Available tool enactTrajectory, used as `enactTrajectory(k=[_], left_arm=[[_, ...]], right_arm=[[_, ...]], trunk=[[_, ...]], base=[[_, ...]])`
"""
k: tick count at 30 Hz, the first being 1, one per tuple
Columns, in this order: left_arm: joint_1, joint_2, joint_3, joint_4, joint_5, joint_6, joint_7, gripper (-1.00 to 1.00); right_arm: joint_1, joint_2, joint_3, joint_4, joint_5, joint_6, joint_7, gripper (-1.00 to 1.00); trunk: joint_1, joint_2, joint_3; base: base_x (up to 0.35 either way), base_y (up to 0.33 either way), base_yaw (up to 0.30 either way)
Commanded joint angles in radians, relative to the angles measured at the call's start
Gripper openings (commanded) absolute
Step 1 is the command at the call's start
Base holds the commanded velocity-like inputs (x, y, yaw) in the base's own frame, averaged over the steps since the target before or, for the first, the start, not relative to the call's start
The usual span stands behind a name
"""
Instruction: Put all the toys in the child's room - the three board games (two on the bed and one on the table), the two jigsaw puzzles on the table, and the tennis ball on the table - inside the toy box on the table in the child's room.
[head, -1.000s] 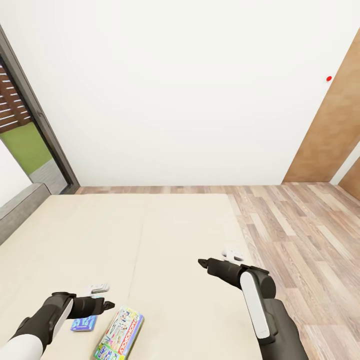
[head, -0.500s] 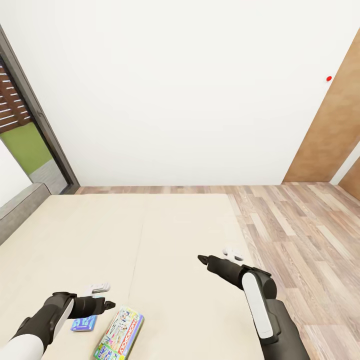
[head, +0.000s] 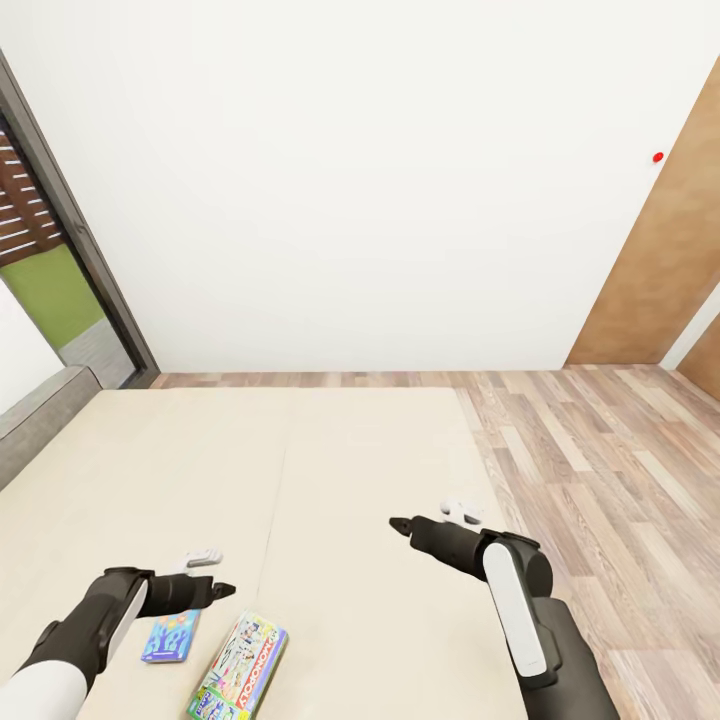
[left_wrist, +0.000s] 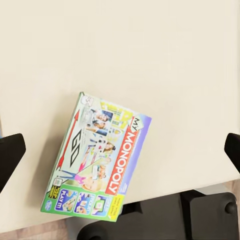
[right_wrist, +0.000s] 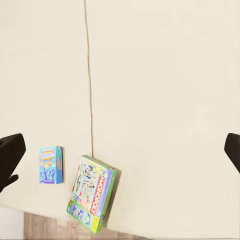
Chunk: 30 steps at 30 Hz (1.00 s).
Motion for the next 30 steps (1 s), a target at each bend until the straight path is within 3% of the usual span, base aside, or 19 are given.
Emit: enactTrajectory(k=[1,14,30], left_arm=[[-0.001,-0.001,0.004,-0.003,-0.010,0.006,-0.008,1.00],[-0.001,0.000,0.003,-0.009,-0.009,0.008,-0.013,1.00],[-0.001,0.000,0.003,-0.010,-0.009,0.008,-0.013,1.00]], right_arm=[[-0.001,0.001,-0.001,-0.002,-0.007,0.008,-0.005,1.00],[-0.003,0.006,-0.001,-0.005,-0.007,0.062,-0.006,1.00],[-0.006,0.011,0.005,-0.044,-0.007,0.069,-0.007,1.00]], trunk=[[0.001,-0.002,-0.002],[0.001,-0.002,-0.002],[0.001,-0.002,-0.002]], base=[[0.000,0.000,0.000],[0.000,0.000,0.000],[0.000,0.000,0.000]])
